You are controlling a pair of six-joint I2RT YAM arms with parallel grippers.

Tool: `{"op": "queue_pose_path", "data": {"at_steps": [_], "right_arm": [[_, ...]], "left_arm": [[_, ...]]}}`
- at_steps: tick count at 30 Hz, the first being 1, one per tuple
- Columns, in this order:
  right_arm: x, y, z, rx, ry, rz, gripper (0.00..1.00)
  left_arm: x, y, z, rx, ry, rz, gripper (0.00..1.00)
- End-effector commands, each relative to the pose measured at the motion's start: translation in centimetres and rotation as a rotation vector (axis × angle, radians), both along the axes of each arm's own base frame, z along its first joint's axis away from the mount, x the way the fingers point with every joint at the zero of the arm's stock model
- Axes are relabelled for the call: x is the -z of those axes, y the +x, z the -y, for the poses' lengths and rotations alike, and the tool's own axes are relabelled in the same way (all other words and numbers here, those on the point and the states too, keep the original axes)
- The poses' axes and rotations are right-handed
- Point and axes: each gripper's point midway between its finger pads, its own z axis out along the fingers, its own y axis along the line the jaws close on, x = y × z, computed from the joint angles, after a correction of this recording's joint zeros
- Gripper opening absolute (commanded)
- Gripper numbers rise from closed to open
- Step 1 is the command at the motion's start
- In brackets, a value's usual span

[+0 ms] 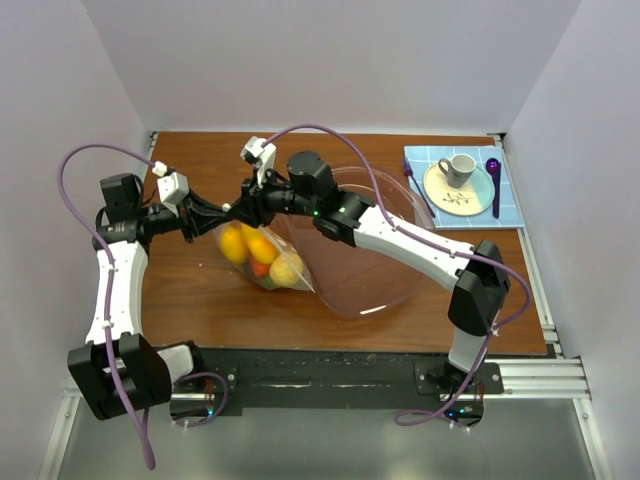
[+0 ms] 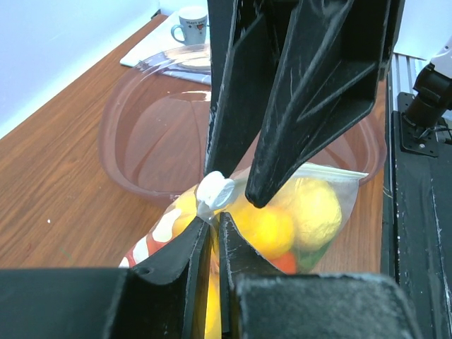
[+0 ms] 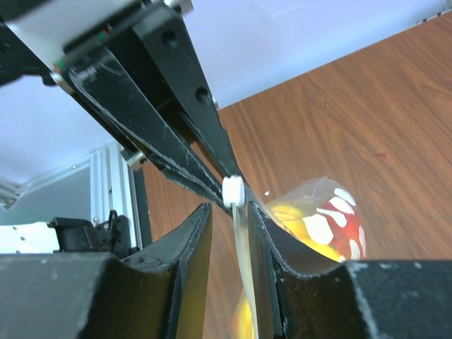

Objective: Open the zip-top bag and remove the fake food

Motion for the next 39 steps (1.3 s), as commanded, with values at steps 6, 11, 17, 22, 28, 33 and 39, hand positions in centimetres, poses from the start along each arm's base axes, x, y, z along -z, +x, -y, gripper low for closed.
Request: {"op": "queue_pose_path", "data": {"at_steps": [6,11,17,22,28,33,39], "right_arm": [[-3.0,-0.2,-1.2,-0.030,0.073,0.026,0.29],[-2.2,0.1,-1.4,-0.024,0.056,0.016,0.24],[-2.0,0.2,-1.4,-0.015,0.052,0.015,0.12],[-2.0,0.2,-0.8,-0.001,0.051,0.023,0.03],[-0.8,0.0,0.3,0.024,0.011,0.020,0.01],[1.9,-0.1,2.3,0.066,-0.061,0.036,0.01],[3.2,-0.7,4.0,0.090,-0.095,0.039,0.01]], "left_arm": [[-2.3,-3.0,1.3,0.156,-0.105,0.060,0.14],[-2.3,-3.1,1.3,0.157,-0.106,0.059,0.14],[-2.4,-3.2,1.3,0.156,-0.103,0.063,0.14],[-2.1,-3.1,1.4,0.154,-0.102,0.058,0.14],[-2.5,-3.0,1.3,0.151,-0.095,0.069,0.14],[-3.5,-2.5,1.1,0.154,-0.093,0.074,0.12],[-3.6,-2.6,1.2,0.181,-0.120,0.057,0.14]]}}
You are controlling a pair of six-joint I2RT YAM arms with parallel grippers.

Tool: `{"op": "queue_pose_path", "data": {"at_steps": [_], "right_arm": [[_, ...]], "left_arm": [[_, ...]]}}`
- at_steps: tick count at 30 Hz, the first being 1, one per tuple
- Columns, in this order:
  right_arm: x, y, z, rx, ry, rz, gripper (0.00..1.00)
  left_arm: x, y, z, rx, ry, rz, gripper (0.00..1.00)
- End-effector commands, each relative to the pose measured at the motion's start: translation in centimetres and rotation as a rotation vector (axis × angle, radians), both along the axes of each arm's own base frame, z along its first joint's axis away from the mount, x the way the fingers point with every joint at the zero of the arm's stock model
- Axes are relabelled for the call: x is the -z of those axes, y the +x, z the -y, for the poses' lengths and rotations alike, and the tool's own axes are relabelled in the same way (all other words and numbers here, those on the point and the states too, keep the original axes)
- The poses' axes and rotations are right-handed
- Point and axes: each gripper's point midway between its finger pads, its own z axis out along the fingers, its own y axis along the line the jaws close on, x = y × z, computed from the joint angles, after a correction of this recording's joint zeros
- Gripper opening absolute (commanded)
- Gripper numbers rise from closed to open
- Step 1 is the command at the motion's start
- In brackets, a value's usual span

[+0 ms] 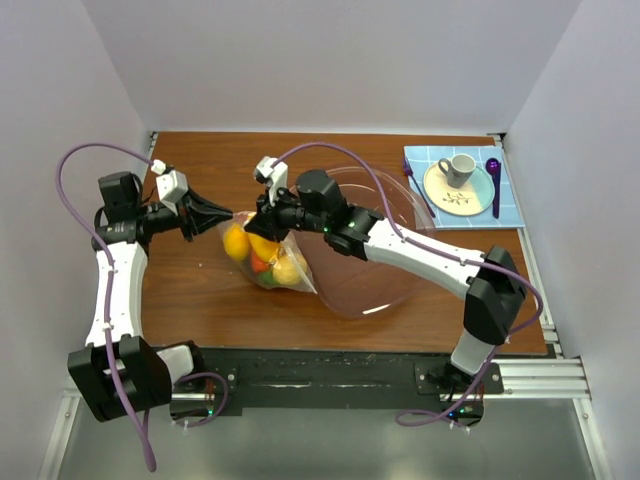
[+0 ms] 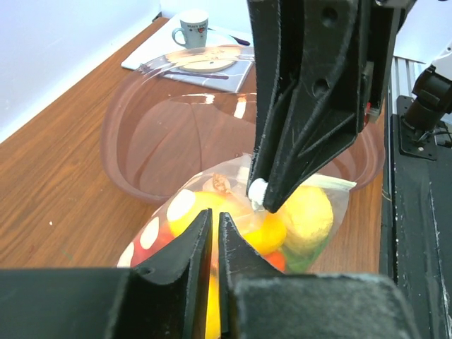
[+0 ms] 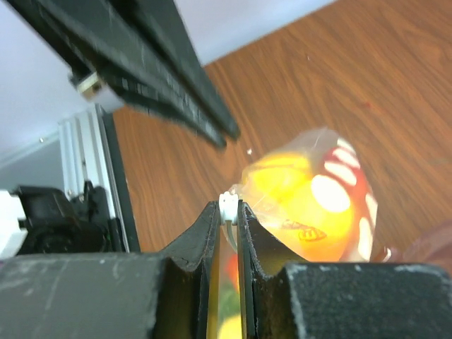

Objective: Open the zip-top bag and remove the fake food

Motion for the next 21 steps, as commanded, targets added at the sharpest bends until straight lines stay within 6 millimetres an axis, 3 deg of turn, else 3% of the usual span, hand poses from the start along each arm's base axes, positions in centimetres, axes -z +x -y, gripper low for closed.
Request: {"op": "queue_pose_path", "data": {"at_steps": [1,2,3,5,6,8,13,17,21], "right_arm": [[-1.0,-0.1,1.1,0.025,-0.004,0.047,0.00],[-1.5,0.1,1.0,0.024,0.005,0.054,0.00],[-1.8,0.1,0.8,0.022,0.011,0.056,0.00],[-2.0,-0.1,0.6,0.010,0.012,0.043,0.00],[-2.4,-0.1,0.5,0.009,0.017,0.045,0.00],[-3.1,0.1,0.3,0.009,0.026,0.055,0.00],[-4.8,0.4,0.0,0.007,0.040,0.073,0.00],[-6.6,0.3,-0.7,-0.015,0.070,0.081,0.00],[-6.8,-0.2,-1.4,-0.045,0.092,0.048,0.00]], "left_arm": [[-3.0,-2.8,1.3,0.187,-0.120,0.056,0.16],[-2.9,-2.9,1.3,0.188,-0.120,0.058,0.20],[-3.0,-3.1,1.4,0.190,-0.119,0.062,0.32],[-2.8,-3.5,1.5,0.192,-0.115,0.067,0.45],[-2.7,-3.7,1.6,0.194,-0.112,0.072,0.56],[-2.6,-4.2,1.8,0.199,-0.103,0.097,0.62],[-2.2,-5.3,2.1,0.207,-0.076,0.151,0.64],[-2.7,-5.1,2.0,0.209,-0.059,0.185,0.64],[-3.6,-4.5,1.9,0.204,-0.071,0.186,0.64]]}}
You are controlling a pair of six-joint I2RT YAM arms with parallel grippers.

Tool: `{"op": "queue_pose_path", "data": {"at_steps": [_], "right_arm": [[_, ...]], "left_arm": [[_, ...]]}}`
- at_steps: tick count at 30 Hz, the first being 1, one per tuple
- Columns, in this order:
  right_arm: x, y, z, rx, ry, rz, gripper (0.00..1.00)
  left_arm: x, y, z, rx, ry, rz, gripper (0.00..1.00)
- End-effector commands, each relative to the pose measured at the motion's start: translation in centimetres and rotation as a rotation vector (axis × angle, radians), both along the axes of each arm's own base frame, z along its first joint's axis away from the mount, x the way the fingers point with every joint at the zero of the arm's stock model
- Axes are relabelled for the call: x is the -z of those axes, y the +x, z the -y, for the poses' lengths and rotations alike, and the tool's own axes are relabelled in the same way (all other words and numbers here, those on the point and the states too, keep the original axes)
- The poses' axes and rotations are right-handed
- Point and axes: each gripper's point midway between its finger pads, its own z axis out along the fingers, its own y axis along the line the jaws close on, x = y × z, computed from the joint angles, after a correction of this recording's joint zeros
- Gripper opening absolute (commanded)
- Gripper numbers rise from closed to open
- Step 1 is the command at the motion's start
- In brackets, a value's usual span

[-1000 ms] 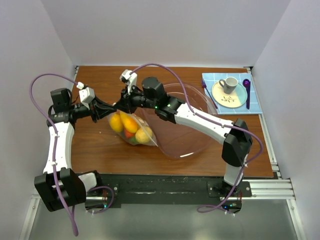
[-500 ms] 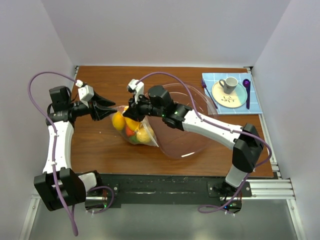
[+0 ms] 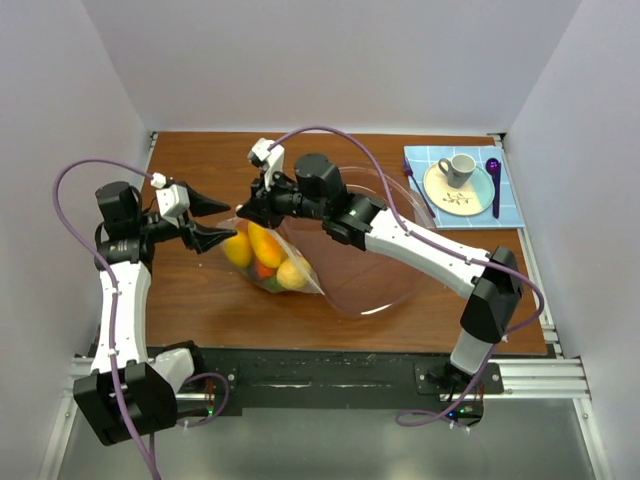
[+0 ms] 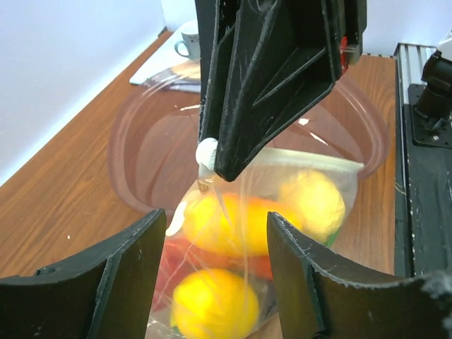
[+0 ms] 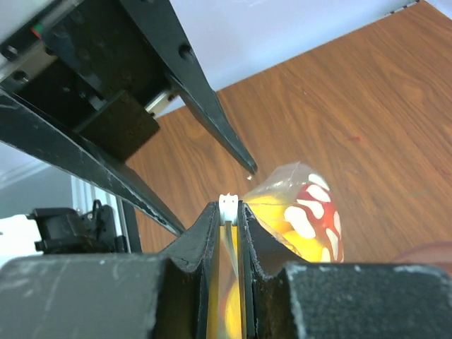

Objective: Open the zip-top bag and remove the fake food

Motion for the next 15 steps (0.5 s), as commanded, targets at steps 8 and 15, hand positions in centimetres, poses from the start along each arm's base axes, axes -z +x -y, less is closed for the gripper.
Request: {"op": "queue_pose_path", "data": {"at_steps": [8,15], "right_arm": [[-2.3,-1.1,-1.4,-0.064,0.071,-0.020,0.00],[-3.9,-1.3,-2.1,-0.083,0.089,-0.014,0.00]], "left_arm": [[-3.3,-2.2,1.6,0.219,-0.099,0.073,0.60],[-2.4,-3.0,2.4,0.254,-0.096,0.060,0.56]]}}
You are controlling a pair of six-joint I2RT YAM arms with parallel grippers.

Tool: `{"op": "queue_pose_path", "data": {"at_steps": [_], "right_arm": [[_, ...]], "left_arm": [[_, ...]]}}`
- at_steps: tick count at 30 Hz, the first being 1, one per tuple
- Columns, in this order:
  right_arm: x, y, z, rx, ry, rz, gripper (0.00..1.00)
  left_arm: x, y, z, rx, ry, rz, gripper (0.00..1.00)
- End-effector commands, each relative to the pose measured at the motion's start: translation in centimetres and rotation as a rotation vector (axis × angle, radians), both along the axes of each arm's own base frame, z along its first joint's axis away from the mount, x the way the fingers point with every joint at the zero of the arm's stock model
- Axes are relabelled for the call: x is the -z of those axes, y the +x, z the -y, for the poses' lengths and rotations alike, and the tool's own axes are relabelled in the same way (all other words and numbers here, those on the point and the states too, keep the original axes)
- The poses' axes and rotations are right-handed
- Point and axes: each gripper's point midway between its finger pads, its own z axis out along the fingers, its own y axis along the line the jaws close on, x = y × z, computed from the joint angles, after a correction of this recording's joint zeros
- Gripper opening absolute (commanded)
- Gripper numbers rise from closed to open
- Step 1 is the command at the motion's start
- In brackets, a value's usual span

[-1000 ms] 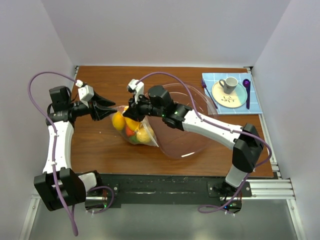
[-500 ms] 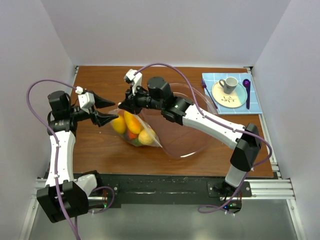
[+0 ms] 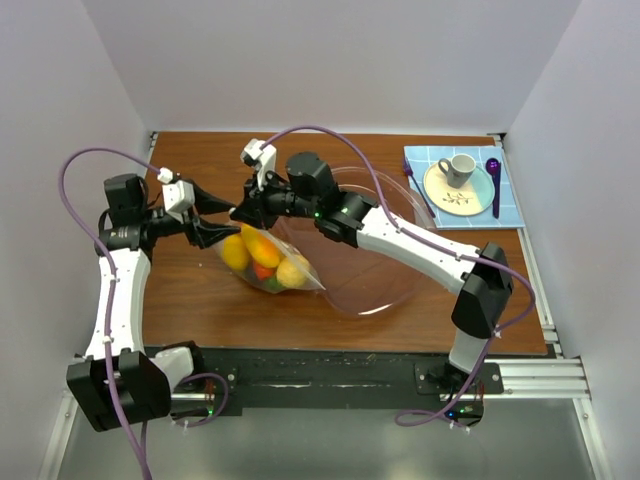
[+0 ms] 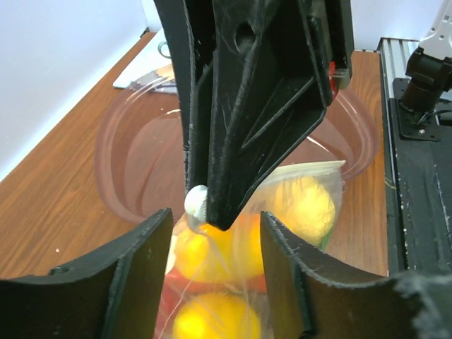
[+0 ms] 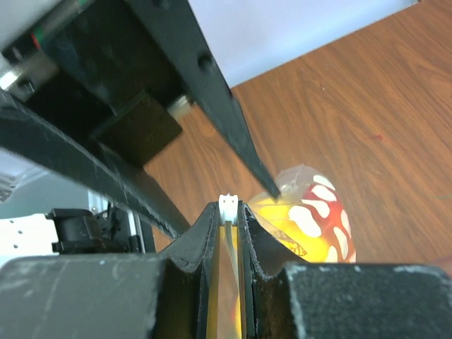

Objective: Open the zip-top bag and remove the fake food

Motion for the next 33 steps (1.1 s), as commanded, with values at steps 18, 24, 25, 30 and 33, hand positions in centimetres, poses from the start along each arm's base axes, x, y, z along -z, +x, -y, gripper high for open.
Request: {"op": "queue_pose_path", "data": {"at_steps": [18,24,25,30,33], "right_arm": [[-4.5,-0.7,0.2,-0.020,0.056,0.059,0.00],[-2.8,-1.0,1.3,-0.015,0.011,0.055,0.00],[-1.9,-1.1,1.5,-0.015,-0.009,0.051,0.00],[0.5,-1.1,3.5,0.018,-0.059,0.039,0.00],[0.9,-0.9,4.8,0.042,-0.065,0.039,0.00]], "left_arm": [[-2.7,-3.2,1.3,0.215,-0.077,0.036,0.06],[-4.3,-2.7,1.1,0.218,-0.051,0.061,0.00],[-4.4,-2.7,1.1,0.218,-0.051,0.061,0.00],[-5.2,-2.9,1.1,0.218,-0.045,0.073,0.00],[-5.6,-3.6,1.3,0.219,-0.035,0.089,0.00]]}}
